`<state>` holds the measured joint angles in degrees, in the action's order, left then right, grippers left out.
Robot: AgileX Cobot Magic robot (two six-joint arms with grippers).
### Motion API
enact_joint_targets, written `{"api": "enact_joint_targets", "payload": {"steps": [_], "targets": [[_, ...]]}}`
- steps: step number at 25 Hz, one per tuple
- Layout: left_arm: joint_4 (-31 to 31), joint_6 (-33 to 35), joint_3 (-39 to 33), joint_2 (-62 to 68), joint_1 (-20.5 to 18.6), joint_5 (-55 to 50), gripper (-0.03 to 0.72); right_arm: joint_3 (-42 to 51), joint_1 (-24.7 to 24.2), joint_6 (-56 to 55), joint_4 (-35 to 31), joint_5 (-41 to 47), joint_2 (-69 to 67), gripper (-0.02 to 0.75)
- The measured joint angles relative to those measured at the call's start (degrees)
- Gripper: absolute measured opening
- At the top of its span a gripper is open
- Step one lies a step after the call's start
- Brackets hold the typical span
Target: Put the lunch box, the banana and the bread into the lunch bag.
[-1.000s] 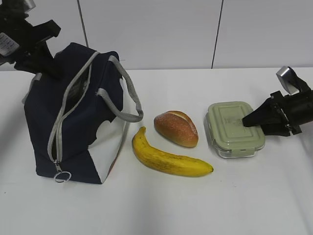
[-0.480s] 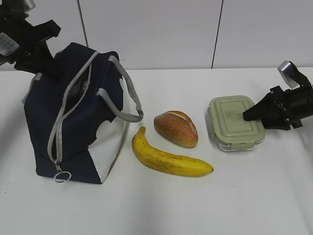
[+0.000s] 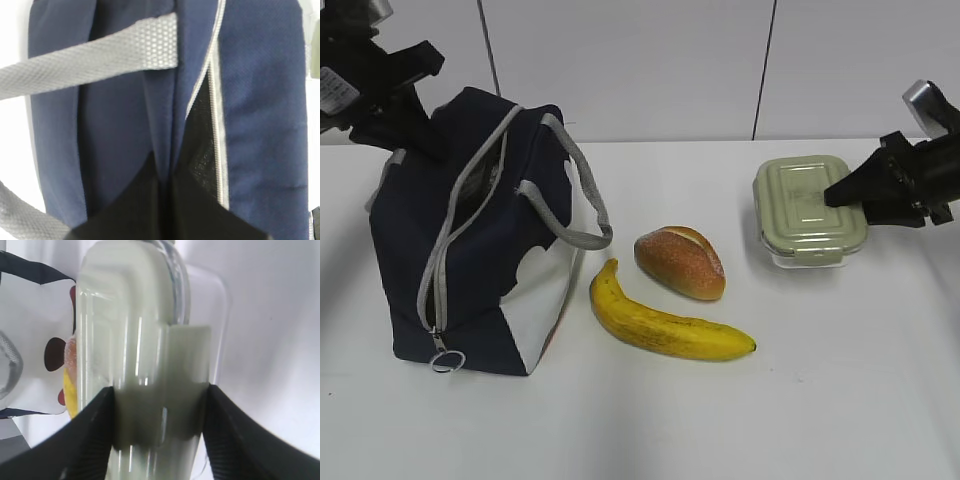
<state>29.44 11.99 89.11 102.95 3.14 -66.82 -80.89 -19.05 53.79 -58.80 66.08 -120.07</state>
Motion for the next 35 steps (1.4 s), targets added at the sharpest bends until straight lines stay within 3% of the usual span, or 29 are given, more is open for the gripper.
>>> {"api": "enact_joint_targets", "payload": {"steps": [8, 18, 29, 35], "targets": [[1.2, 0.0, 0.0, 0.0, 0.0, 0.0, -0.003, -1.7, 9.1, -10.0, 0.4, 0.6, 4.8, 0.384], [5.0, 0.0, 0.0, 0.0, 0.0, 0.0, -0.003, -15.9, 19.8, -26.7, -0.5, 2.3, 6.3, 0.384], [6.8, 0.0, 0.0, 0.0, 0.0, 0.0, -0.003, -25.9, 29.3, -32.8, -5.3, 3.4, 6.9, 0.384], [7.8, 0.0, 0.0, 0.0, 0.1, 0.0, -0.003, -26.0, 34.7, -34.3, 4.7, 4.3, 6.6, 0.383]]}}
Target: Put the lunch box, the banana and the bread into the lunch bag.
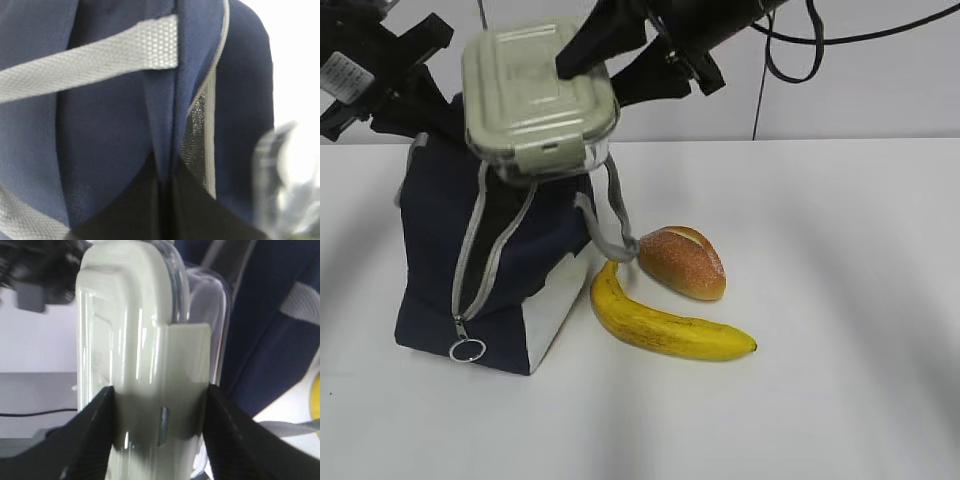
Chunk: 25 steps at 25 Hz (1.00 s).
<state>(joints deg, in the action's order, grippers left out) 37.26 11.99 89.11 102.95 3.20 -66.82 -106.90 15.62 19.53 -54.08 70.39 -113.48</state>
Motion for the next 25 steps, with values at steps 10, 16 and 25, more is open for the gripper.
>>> {"api": "enact_joint_targets", "payload": {"steps": [10, 16, 25], "targets": [[1.0, 0.0, 0.0, 0.0, 0.1, -0.6, -0.003, 0.0, 0.8, -5.4, 11.3, 0.2, -4.0, 0.383], [1.0, 0.0, 0.0, 0.0, 0.2, -0.9, -0.003, -0.1, 3.1, -10.1, 15.4, -5.4, -4.0, 0.382], [0.9, 0.0, 0.0, 0.0, 0.2, -1.2, -0.003, -0.2, 7.0, -16.4, 20.1, -10.1, -6.5, 0.382]]}}
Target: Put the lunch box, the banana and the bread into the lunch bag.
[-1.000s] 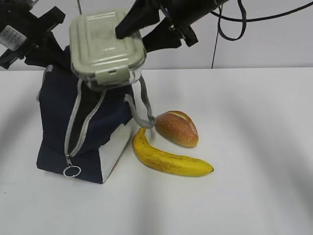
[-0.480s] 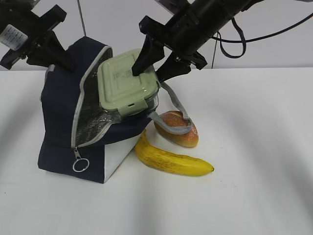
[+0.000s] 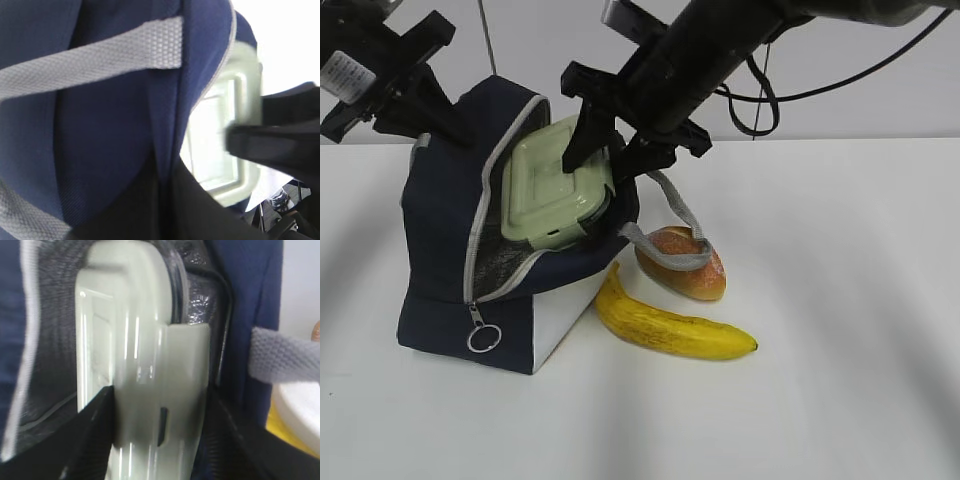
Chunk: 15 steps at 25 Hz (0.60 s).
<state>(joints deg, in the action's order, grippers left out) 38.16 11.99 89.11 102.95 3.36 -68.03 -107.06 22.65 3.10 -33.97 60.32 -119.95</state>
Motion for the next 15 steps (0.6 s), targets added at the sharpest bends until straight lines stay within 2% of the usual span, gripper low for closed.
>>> {"api": "enact_joint_targets", "payload": {"steps": [8, 15], "targets": [[0.0, 0.0, 0.0, 0.0, 0.0, -0.3, -0.003, -0.2, 4.9, -3.1, 2.6, -5.8, -3.1, 0.382], [-0.1, 0.0, 0.0, 0.0, 0.0, -0.7, -0.003, -1.1, 5.8, -4.5, 2.3, -9.6, -5.6, 0.382]]}}
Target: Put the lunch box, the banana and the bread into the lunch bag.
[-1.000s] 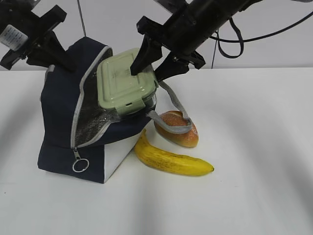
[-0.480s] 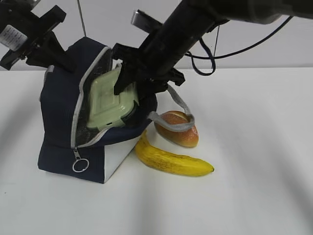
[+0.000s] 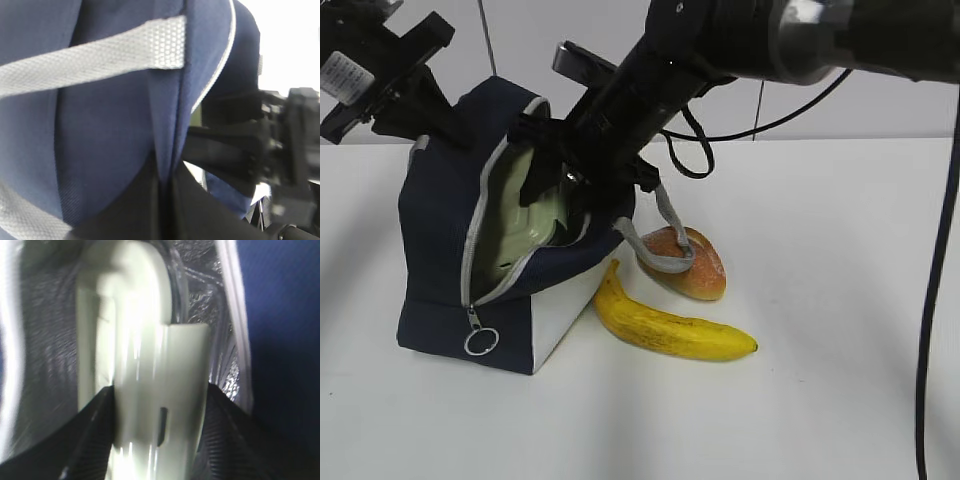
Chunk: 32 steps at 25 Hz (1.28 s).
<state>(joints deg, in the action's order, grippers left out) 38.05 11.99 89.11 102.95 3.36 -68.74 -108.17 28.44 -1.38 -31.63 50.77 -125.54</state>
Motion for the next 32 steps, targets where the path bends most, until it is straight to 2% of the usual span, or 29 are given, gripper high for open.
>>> {"api": "enact_joint_targets", "payload": {"steps": [6, 12, 16, 20, 24, 32], "targets": [[-0.3, 0.6, 0.0, 0.0, 0.0, -0.1, -0.003, -1.3, 1.5, -0.1, -0.7, -2.9, -3.2, 0.382], [-0.3, 0.8, 0.0, 0.0, 0.0, -0.2, -0.003, -1.8, 1.7, -0.1, -4.6, -4.8, -5.8, 0.388], [-0.3, 0.9, 0.0, 0.0, 0.0, -0.3, -0.003, -1.7, 1.7, 0.5, -4.9, -4.9, -6.9, 0.412], [-0.7, 0.9, 0.0, 0.0, 0.0, -0.3, -0.003, -4.1, 1.7, 1.4, -5.4, -3.9, -6.9, 0.472], [-0.6, 0.9, 0.0, 0.0, 0.0, -0.4, -0.003, -8.3, 1.7, 1.9, -1.7, 1.1, -6.9, 0.503], [-0.5, 0.9, 0.0, 0.0, 0.0, -0.4, -0.003, -20.9, 1.1, 2.1, 9.9, 18.4, -6.9, 0.512]]}}
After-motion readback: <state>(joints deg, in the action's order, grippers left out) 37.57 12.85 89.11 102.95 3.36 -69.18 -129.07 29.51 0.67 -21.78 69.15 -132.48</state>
